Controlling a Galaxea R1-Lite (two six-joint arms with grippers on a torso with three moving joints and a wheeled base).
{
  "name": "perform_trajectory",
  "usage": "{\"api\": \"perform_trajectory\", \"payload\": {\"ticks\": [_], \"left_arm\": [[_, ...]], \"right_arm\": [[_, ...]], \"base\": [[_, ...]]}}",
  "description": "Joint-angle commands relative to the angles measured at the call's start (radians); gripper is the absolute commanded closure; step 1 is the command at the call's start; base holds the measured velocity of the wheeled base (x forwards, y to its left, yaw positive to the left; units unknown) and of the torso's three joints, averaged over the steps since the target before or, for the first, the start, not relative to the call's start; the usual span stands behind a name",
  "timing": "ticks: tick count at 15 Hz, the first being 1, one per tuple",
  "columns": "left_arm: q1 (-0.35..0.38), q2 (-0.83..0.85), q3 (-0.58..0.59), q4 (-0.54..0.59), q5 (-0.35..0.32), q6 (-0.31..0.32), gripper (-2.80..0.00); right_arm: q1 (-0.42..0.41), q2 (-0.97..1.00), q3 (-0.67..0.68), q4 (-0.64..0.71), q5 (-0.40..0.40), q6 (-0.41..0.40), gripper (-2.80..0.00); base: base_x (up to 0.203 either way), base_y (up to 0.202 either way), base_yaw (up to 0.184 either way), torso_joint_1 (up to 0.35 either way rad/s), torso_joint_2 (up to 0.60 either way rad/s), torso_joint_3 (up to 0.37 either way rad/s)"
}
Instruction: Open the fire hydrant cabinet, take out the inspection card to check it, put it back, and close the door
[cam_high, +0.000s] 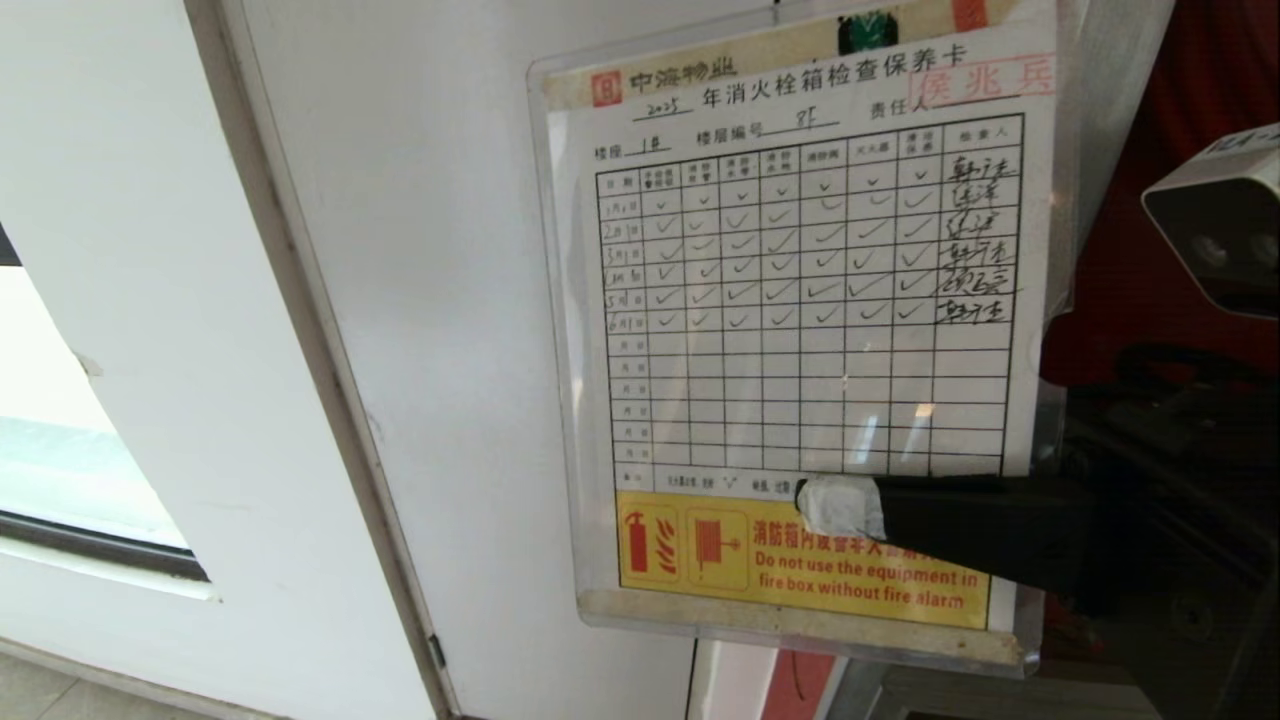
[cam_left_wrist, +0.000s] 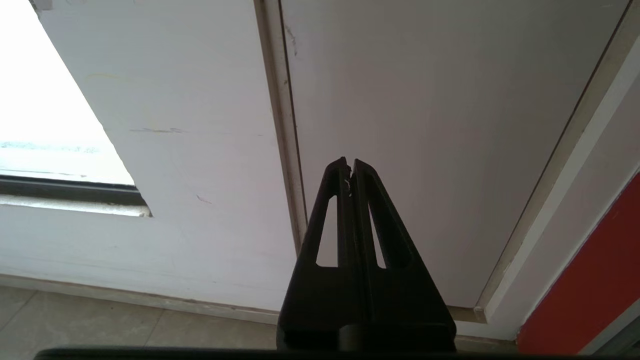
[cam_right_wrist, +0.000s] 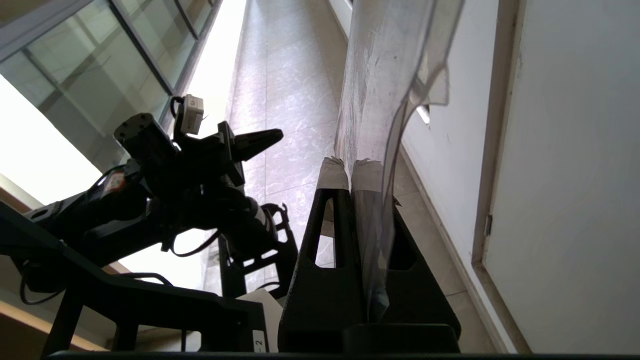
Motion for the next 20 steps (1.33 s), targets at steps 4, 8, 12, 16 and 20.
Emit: {"api": "perform_trajectory", "payload": {"ticks": [4,8,12,16,20], "left_arm": [[0.000,0.001,0.006,0.000,0.000,0.000,0.00],[0.000,0.001,0.006,0.000,0.000,0.000,0.00],[0.000,0.001,0.006,0.000,0.000,0.000,0.00],[0.000,0.001,0.006,0.000,0.000,0.000,0.00],[0.000,0.001,0.006,0.000,0.000,0.000,0.00]], "right_arm": [[0.064,0.027,-0.002,-0.017,0.003,0.055,0.00],[0.093,0.043,0.015,-0.018,0.004,0.058,0.00],[0.097,0.036,0.019,-0.018,0.026,0.065,0.00],[0.097,0.014,0.019,-0.018,0.055,0.087,0.00],[0.096,0.014,0.022,-0.018,0.069,0.088,0.00]], "base": [[0.000,0.000,0.000,0.000,0.00,0.000],[0.000,0.000,0.000,0.000,0.00,0.000],[0.000,0.000,0.000,0.000,0.00,0.000],[0.000,0.000,0.000,0.000,0.00,0.000],[0.000,0.000,0.000,0.000,0.00,0.000]]}}
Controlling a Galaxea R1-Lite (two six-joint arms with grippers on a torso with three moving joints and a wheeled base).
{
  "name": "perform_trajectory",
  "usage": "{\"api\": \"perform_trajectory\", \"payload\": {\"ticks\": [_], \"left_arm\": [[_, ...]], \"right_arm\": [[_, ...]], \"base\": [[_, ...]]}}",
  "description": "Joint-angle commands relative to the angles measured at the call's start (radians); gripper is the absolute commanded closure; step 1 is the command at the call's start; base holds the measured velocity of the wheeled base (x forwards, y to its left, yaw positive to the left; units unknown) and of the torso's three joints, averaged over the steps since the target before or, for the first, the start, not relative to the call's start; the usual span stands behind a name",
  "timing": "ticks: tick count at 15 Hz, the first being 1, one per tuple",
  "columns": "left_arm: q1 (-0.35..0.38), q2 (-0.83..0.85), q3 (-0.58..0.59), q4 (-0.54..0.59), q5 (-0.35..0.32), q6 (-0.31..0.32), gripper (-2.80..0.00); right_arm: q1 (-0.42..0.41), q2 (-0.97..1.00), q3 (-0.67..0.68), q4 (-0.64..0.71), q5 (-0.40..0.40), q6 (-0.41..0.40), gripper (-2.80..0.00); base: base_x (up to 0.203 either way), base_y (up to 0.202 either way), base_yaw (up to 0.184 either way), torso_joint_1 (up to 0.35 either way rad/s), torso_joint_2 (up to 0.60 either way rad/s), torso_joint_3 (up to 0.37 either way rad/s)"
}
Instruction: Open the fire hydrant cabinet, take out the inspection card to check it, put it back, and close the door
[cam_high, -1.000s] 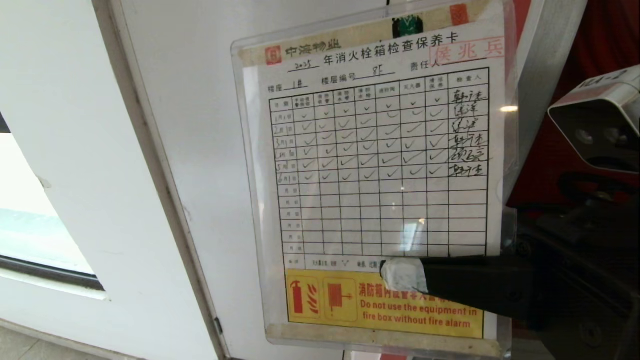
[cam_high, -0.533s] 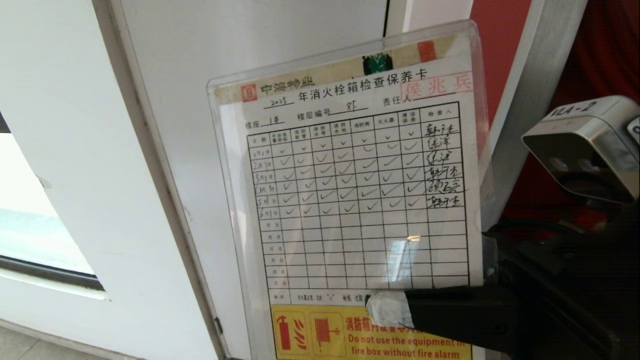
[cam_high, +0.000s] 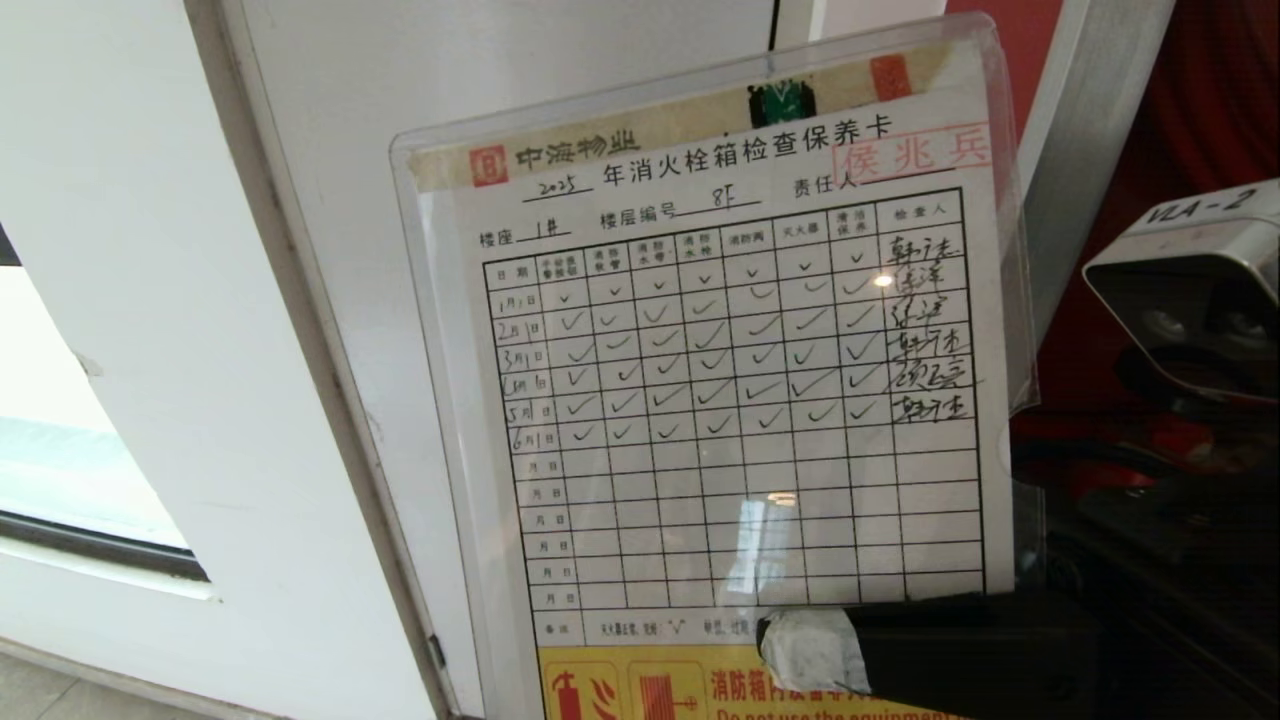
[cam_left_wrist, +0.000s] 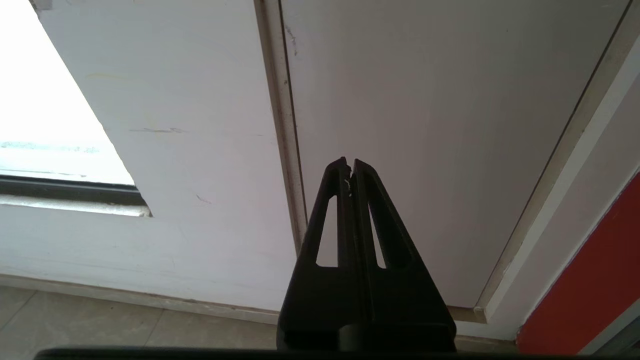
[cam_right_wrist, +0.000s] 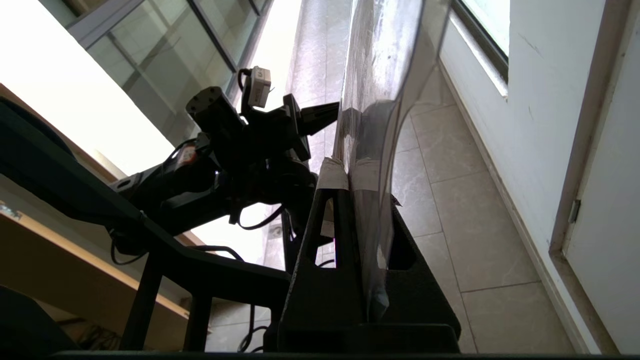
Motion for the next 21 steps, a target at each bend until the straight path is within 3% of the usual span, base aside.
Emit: {"api": "perform_trajectory", "payload": {"ticks": [1,13,21], "left_arm": [[0.000,0.001,0.006,0.000,0.000,0.000,0.00],[0.000,0.001,0.006,0.000,0.000,0.000,0.00],[0.000,0.001,0.006,0.000,0.000,0.000,0.00]], "right_arm": [[0.000,-0.004,-0.001,-0.002,0.004,0.002,0.00],[0.000,-0.014,0.016,0.002,0.002,0.014,0.00],[-0.065,-0.223,0.077,0.079,-0.029,0.046,0.00]], "base": [[0.000,0.000,0.000,0.000,0.00,0.000],[0.000,0.000,0.000,0.000,0.00,0.000],[0.000,0.000,0.000,0.000,0.00,0.000]]}}
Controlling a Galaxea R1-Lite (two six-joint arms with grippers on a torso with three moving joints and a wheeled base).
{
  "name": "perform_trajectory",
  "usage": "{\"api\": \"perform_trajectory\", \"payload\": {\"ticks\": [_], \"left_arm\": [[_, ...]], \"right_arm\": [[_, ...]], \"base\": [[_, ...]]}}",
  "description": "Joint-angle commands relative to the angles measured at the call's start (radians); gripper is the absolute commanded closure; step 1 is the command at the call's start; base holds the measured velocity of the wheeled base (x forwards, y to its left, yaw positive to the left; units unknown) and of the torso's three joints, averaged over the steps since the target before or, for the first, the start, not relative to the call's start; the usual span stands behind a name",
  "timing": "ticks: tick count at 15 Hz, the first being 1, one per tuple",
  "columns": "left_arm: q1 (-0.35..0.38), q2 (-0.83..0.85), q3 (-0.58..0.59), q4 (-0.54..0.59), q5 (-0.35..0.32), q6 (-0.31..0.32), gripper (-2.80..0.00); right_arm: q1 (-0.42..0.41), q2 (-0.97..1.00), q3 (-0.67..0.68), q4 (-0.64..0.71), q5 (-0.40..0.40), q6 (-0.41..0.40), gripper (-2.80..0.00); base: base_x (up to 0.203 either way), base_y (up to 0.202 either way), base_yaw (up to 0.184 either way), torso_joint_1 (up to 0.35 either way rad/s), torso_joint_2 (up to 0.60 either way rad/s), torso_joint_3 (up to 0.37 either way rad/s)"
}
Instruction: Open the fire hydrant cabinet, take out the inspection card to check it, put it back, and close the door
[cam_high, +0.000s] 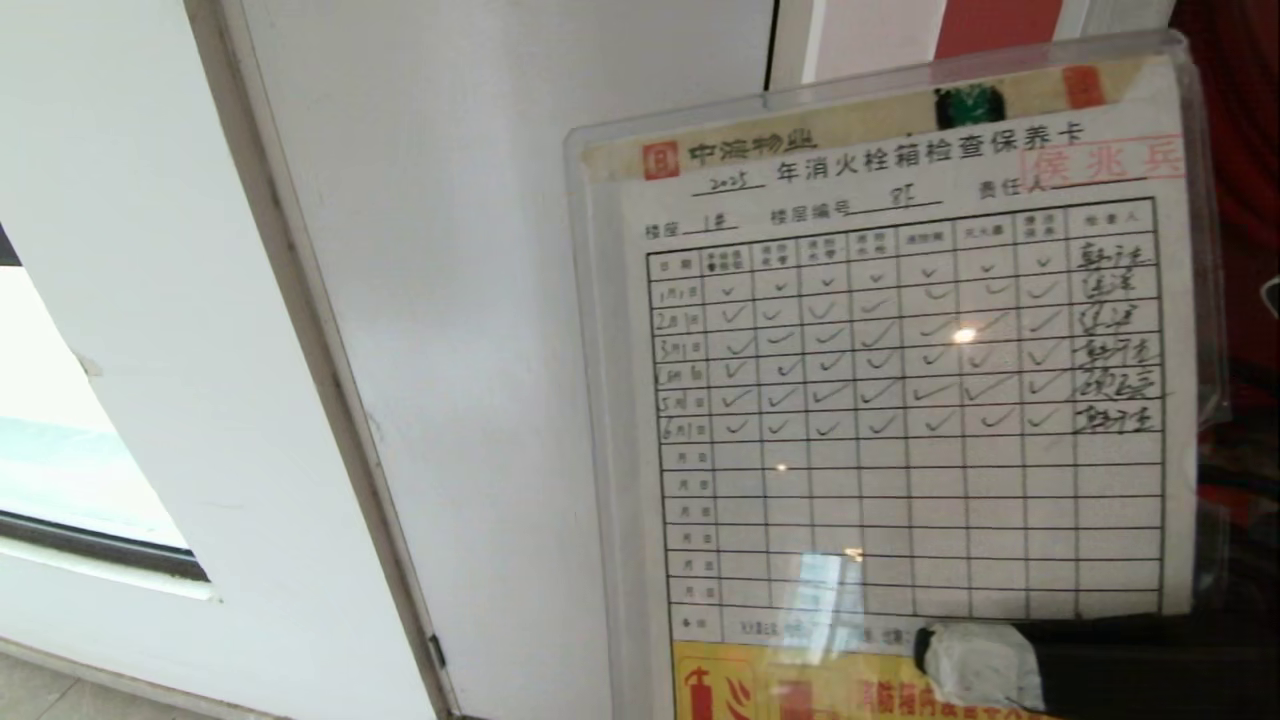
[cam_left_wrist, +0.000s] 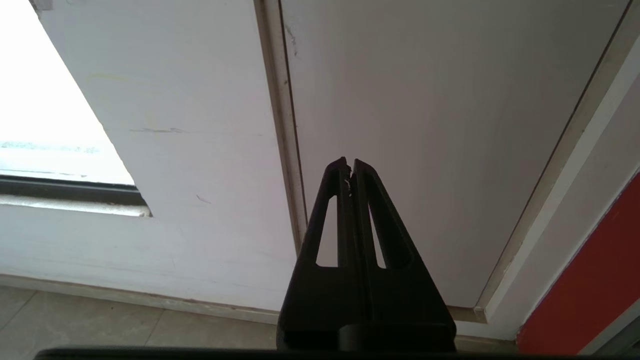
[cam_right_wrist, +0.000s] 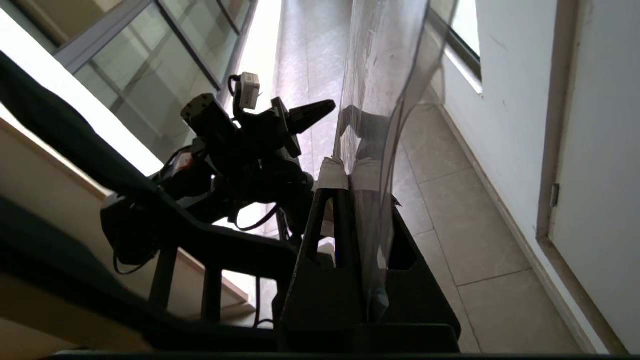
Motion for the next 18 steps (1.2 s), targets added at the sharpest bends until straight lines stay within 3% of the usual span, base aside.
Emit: {"api": "perform_trajectory", "payload": {"ticks": [1,5,7,13,18], "left_arm": [[0.000,0.001,0.006,0.000,0.000,0.000,0.00],[0.000,0.001,0.006,0.000,0.000,0.000,0.00],[0.000,0.001,0.006,0.000,0.000,0.000,0.00],[0.000,0.001,0.006,0.000,0.000,0.000,0.00],[0.000,0.001,0.006,0.000,0.000,0.000,0.00]], "right_arm": [[-0.016,-0.100,0.001,0.034,-0.002,0.006,0.00],[-0.020,-0.195,0.003,0.062,-0.079,0.079,0.00],[-0.021,-0.264,-0.017,0.161,-0.115,0.082,0.00],[-0.024,-0.445,-0.132,0.530,-0.468,0.073,0.00],[-0.023,-0.526,-0.295,0.888,-0.767,-0.073,0.00]], "base": [[0.000,0.000,0.000,0.000,0.00,0.000],[0.000,0.000,0.000,0.000,0.00,0.000],[0.000,0.000,0.000,0.000,0.00,0.000],[0.000,0.000,0.000,0.000,0.00,0.000],[0.000,0.000,0.000,0.000,0.00,0.000]]}}
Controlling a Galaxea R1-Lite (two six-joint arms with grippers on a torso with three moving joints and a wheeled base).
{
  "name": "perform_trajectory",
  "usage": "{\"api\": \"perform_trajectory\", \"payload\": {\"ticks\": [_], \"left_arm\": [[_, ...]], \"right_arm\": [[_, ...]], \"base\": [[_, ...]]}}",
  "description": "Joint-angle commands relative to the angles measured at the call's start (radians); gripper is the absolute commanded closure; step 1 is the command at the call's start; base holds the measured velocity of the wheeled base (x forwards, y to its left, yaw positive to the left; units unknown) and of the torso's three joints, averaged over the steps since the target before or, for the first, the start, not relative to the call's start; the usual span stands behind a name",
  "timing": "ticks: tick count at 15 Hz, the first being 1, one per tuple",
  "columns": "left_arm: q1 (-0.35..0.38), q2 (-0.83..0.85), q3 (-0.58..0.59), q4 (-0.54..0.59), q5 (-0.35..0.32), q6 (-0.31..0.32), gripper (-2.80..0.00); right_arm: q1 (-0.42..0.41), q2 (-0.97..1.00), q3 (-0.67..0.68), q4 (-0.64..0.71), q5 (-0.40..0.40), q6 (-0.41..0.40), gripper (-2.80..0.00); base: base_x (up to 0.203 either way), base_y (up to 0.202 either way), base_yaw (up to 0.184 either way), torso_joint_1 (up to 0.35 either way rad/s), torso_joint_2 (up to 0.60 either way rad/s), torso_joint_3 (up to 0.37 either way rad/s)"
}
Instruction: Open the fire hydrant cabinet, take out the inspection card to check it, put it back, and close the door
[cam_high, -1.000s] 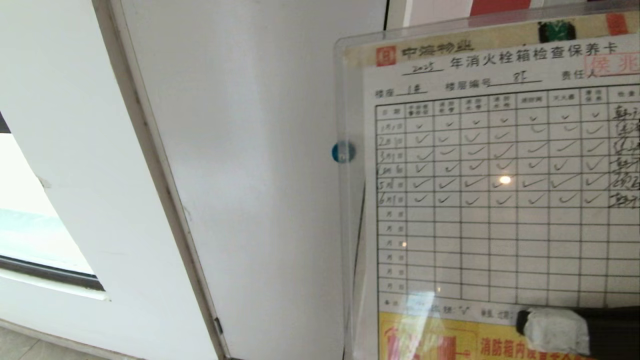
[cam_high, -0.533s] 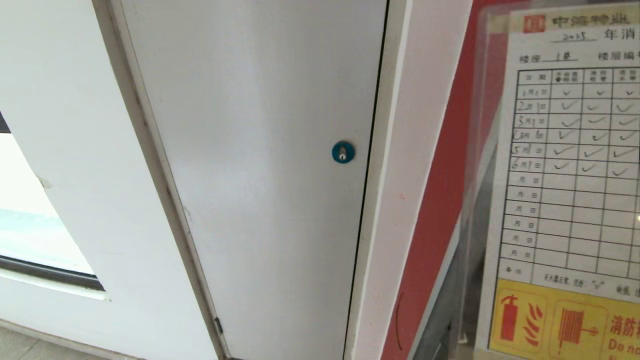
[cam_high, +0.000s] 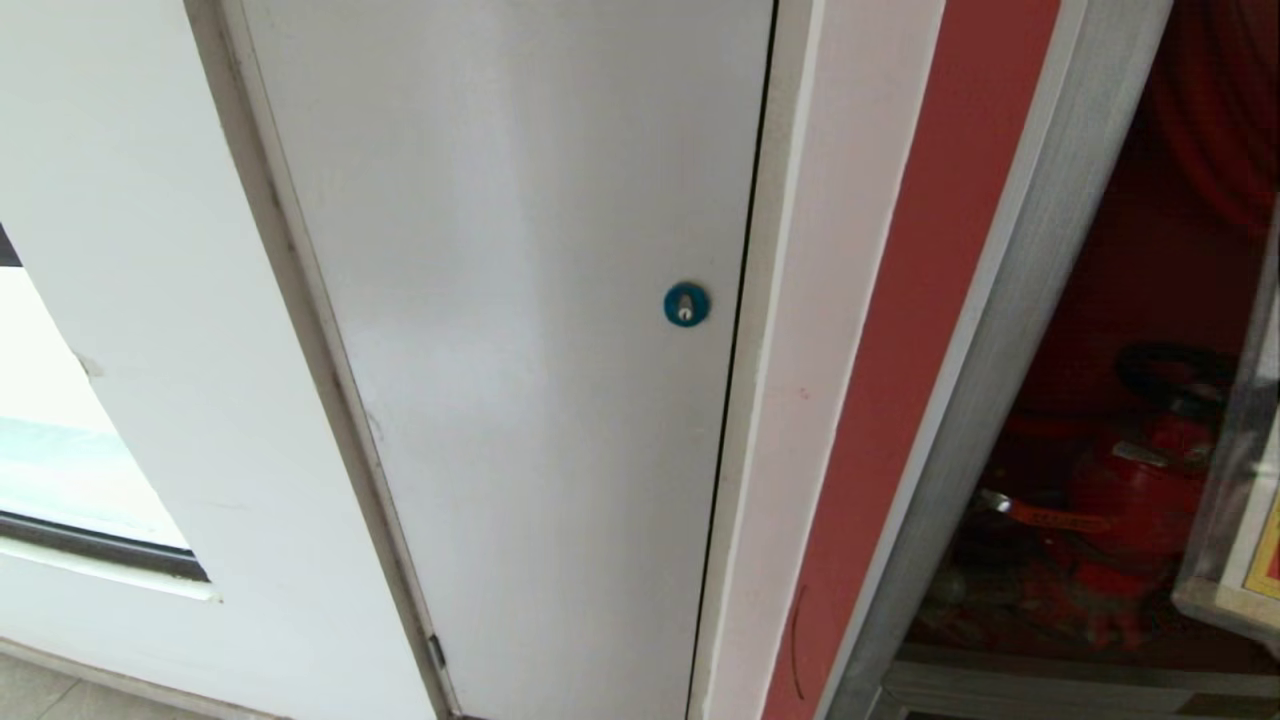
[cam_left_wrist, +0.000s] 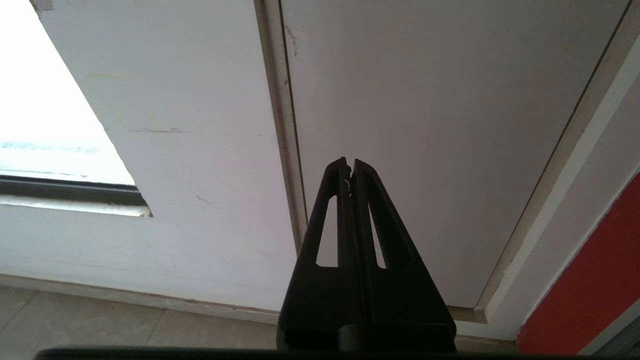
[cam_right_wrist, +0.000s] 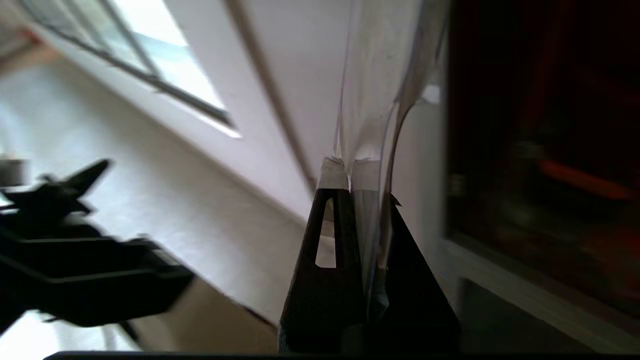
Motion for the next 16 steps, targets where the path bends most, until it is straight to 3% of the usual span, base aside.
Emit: {"api": "perform_trajectory", "payload": {"ticks": [1,3,5,7,12,16], "left_arm": [[0.000,0.001,0.006,-0.001,0.000,0.000,0.00],[0.000,0.001,0.006,-0.001,0.000,0.000,0.00],[0.000,0.001,0.006,-0.001,0.000,0.000,0.00],[0.000,0.001,0.006,-0.001,0.000,0.000,0.00],[0.000,0.001,0.006,-0.001,0.000,0.000,0.00],[0.000,0.001,0.006,-0.001,0.000,0.000,0.00]], "right_arm": [[0.003,-0.046,-0.093,0.129,-0.071,-0.043,0.00],[0.006,-0.043,-0.232,0.315,-0.134,-0.098,0.00],[0.026,-0.015,-0.341,0.521,-0.299,-0.189,0.00],[0.094,0.003,-0.375,0.612,-0.455,-0.253,0.00],[0.130,0.096,-0.433,0.802,-0.609,-0.309,0.00],[0.129,0.177,-0.446,0.823,-0.685,-0.438,0.00]], "base": [[0.000,0.000,0.000,0.000,0.00,0.000],[0.000,0.000,0.000,0.000,0.00,0.000],[0.000,0.000,0.000,0.000,0.00,0.000],[0.000,0.000,0.000,0.000,0.00,0.000],[0.000,0.000,0.000,0.000,0.00,0.000],[0.000,0.000,0.000,0.000,0.00,0.000]]}}
